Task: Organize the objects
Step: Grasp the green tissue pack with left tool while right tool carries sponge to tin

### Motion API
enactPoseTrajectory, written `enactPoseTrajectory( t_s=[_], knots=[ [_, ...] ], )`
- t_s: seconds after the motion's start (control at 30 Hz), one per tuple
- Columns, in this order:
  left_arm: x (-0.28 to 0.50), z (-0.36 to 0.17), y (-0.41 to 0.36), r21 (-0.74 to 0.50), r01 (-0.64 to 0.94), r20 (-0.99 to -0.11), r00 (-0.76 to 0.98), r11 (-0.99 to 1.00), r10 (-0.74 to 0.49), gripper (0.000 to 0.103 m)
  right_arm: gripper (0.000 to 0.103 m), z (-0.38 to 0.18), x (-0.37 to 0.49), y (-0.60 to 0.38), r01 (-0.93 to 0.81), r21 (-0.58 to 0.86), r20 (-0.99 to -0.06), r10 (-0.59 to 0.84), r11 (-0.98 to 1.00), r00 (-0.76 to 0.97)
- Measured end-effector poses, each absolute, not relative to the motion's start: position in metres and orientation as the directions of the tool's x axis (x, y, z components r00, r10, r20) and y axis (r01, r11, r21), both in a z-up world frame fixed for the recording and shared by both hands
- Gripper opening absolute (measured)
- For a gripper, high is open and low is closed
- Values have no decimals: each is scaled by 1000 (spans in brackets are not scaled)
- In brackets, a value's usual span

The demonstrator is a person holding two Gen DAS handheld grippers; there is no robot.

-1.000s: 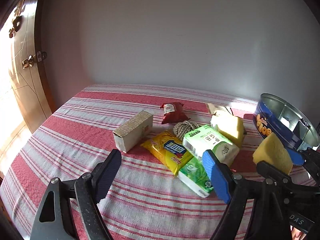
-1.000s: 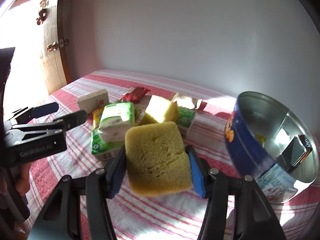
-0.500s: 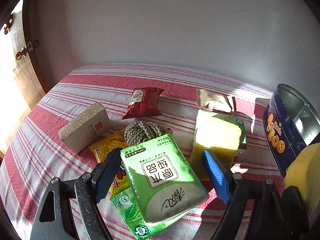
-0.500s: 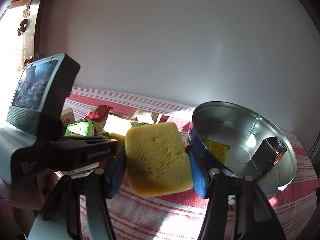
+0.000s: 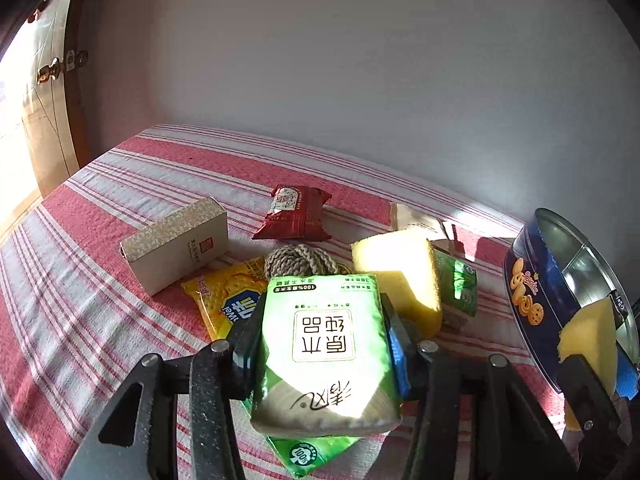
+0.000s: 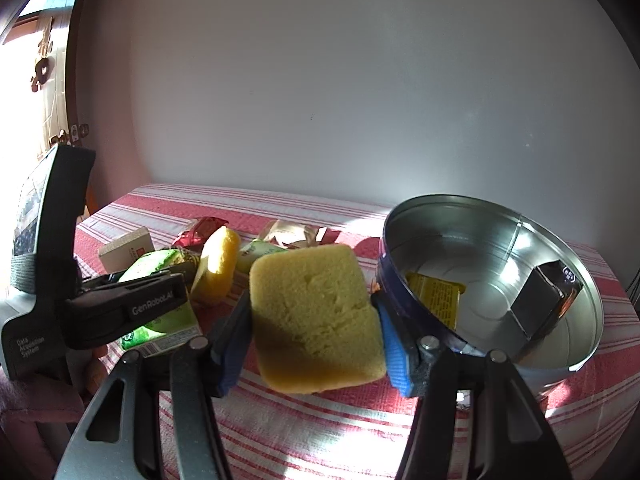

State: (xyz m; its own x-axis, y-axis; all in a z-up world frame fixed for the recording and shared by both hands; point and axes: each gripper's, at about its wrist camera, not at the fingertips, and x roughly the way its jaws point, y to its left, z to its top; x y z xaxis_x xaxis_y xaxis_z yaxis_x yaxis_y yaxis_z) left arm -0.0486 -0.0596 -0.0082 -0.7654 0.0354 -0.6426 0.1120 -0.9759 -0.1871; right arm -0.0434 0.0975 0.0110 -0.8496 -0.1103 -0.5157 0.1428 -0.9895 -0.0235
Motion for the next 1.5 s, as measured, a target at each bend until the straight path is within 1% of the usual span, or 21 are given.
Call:
enactPoseTrajectory(
  t_s=[0.17,0.33,0.57,0.83,1.03,1.3,1.5],
  knots=[
    [-27,10,-59,-221,59,-554,-829,-973,76,52,58,16,-40,102,138,-1,-485,-121,-990,-866],
    [-6,31,-51,-170,30,-472,-880,-985,54,52,58,22,-34,105,128,11,-445,-120,-992,-887],
    [3,46,-41,-141,-17,-427,-901,-990,76,52,58,34,-24,108,103,-21,-381,-87,-995,-921],
    [10,52,-23,-143,-78,-392,-911,-987,129,52,58,40,-24,140,55,14,-359,-57,-998,-932],
    [10,55,-4,-119,-140,-374,-911,-983,175,52,58,41,-25,167,2,19,-358,-9,-1000,-934],
    [4,55,22,-100,-193,-380,-899,-976,216,52,58,37,-30,193,-58,-19,-379,61,-998,-923],
    [-1,53,41,-84,-224,-384,-892,-971,239,52,58,36,-34,212,-83,-29,-387,88,-996,-918]
  ],
)
